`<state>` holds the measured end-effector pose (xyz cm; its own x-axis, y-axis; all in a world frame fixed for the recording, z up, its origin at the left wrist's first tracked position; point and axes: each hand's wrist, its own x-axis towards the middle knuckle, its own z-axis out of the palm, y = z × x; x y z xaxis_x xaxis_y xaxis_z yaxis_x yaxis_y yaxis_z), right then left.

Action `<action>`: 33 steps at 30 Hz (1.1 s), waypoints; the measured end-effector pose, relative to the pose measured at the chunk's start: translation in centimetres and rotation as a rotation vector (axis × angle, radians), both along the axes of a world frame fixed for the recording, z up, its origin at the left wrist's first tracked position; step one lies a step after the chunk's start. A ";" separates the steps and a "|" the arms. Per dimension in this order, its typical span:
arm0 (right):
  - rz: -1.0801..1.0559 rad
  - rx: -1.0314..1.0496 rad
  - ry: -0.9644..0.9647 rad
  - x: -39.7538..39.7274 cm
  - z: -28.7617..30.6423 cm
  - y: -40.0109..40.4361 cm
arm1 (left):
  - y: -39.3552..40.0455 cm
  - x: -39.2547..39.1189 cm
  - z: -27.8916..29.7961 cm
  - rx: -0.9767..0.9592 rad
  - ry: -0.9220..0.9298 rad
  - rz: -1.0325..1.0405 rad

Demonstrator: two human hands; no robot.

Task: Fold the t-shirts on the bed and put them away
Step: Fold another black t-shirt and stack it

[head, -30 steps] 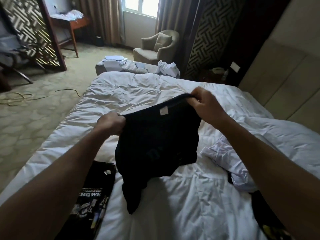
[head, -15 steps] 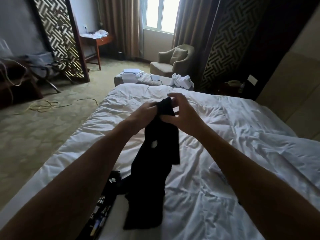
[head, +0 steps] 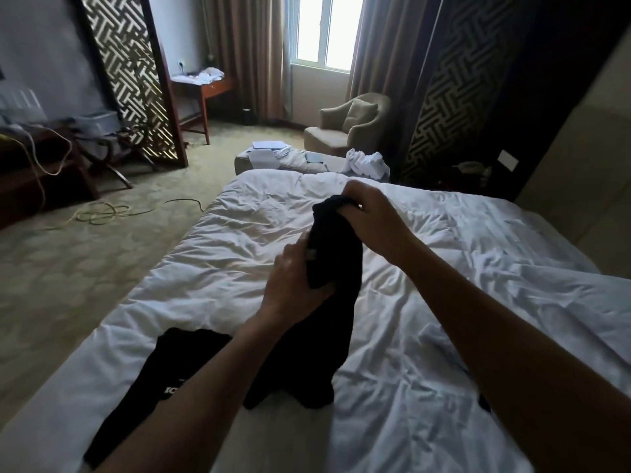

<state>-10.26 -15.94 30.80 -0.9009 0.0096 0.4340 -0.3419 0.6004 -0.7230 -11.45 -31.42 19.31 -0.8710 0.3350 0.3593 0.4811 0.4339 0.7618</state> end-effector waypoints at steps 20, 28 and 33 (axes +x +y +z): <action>0.130 -0.149 -0.874 9.4 2.9 6.0 | -7.8 -1.2 7.8 0.063 -0.089 -0.033; 0.186 -0.312 -0.654 13.4 6.4 7.1 | -11.7 2.3 13.1 0.121 -0.214 -0.251; 0.269 -0.393 -0.512 14.9 8.9 5.2 | -13.2 3.8 16.5 0.220 -0.346 -0.480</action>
<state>4.66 -10.73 39.71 -0.9843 -0.1727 -0.0356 -0.0003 0.2033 -0.9791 -7.65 -44.61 35.84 -0.7201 0.6678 0.1885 0.2927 0.0460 0.9551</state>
